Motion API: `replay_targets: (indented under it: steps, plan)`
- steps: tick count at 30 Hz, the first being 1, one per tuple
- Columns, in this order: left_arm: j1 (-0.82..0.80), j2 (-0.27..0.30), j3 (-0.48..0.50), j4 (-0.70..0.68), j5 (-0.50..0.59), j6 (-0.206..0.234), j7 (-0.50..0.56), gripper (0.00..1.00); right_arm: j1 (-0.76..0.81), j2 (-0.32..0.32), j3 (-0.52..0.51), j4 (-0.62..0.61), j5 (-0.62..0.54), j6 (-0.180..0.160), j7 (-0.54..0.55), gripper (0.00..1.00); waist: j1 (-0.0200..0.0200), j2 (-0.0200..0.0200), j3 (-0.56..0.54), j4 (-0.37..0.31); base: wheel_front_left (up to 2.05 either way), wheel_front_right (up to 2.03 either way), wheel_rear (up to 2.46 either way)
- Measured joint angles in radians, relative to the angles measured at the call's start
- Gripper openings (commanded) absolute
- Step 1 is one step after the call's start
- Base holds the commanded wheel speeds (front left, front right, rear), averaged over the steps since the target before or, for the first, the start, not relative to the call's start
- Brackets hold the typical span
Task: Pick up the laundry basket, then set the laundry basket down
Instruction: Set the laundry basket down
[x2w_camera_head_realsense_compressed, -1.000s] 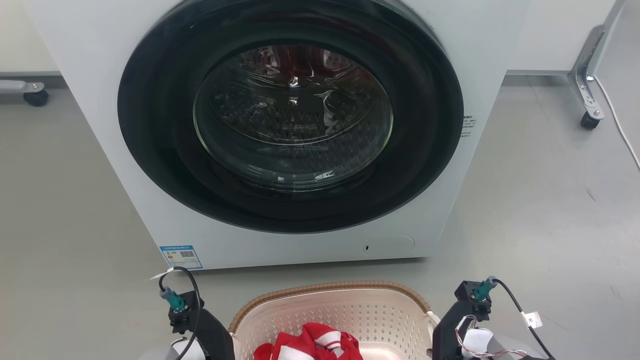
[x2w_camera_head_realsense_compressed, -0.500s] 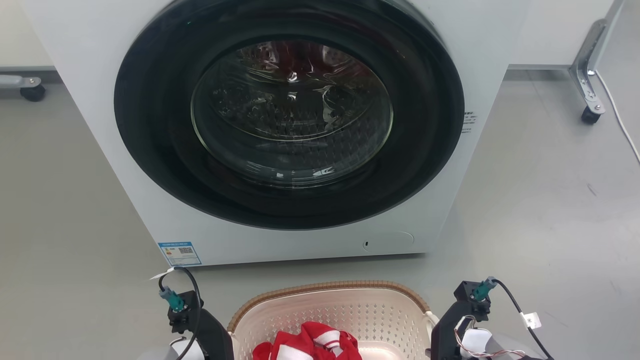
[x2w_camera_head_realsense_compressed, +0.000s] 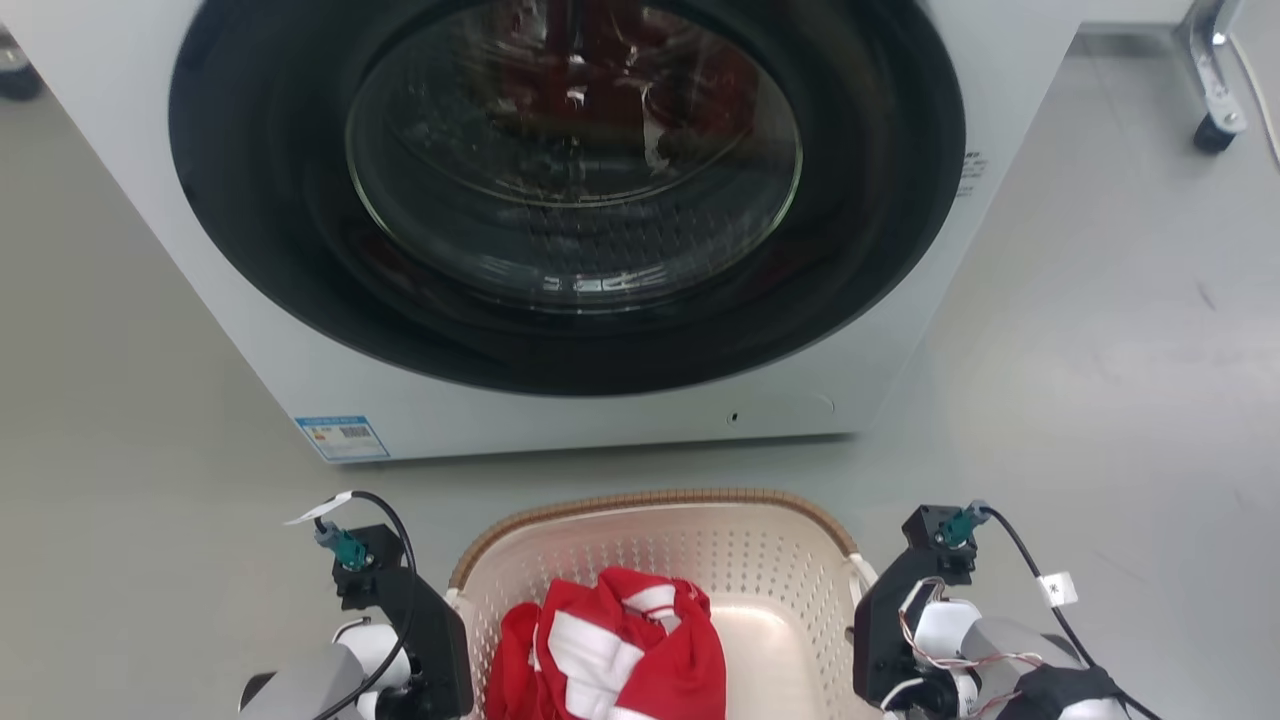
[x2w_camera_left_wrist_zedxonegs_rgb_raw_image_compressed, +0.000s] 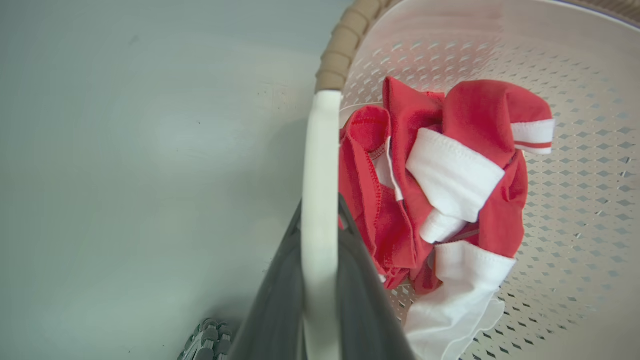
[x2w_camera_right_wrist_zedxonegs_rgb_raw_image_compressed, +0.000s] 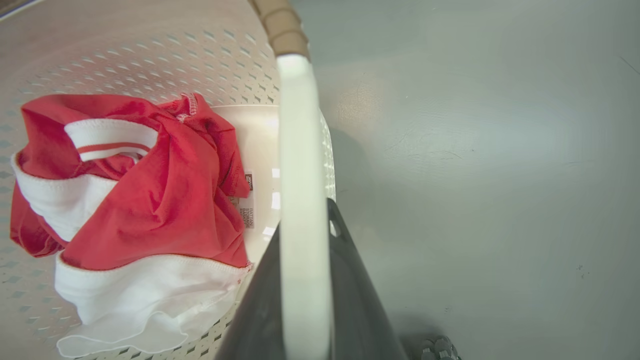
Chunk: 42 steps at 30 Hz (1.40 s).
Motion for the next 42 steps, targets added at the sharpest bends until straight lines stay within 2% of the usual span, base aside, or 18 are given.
replay_targets:
  steps: [18,32,42]
  plan:
    - [-0.125,-0.008,-0.024,-0.041,0.073,0.053,-0.235,0.0,-0.162,-0.006,0.022,0.011,-0.078,-0.027,-0.168,0.0,0.0002,0.0001,0.264,0.013,0.0,0.0,0.0]
    - [-0.19,-0.018,-0.041,-0.051,0.123,0.069,-0.386,0.0,-0.236,-0.023,0.031,0.031,-0.118,-0.036,-0.28,0.0,0.0002,0.0001,0.463,0.027,0.0,0.0,0.0]
    - [-0.213,-0.028,-0.053,-0.051,0.143,0.078,-0.486,0.0,-0.269,-0.031,0.03,0.049,-0.123,-0.04,-0.355,0.0,0.0,0.0,0.561,0.039,0.0,0.0,0.0]
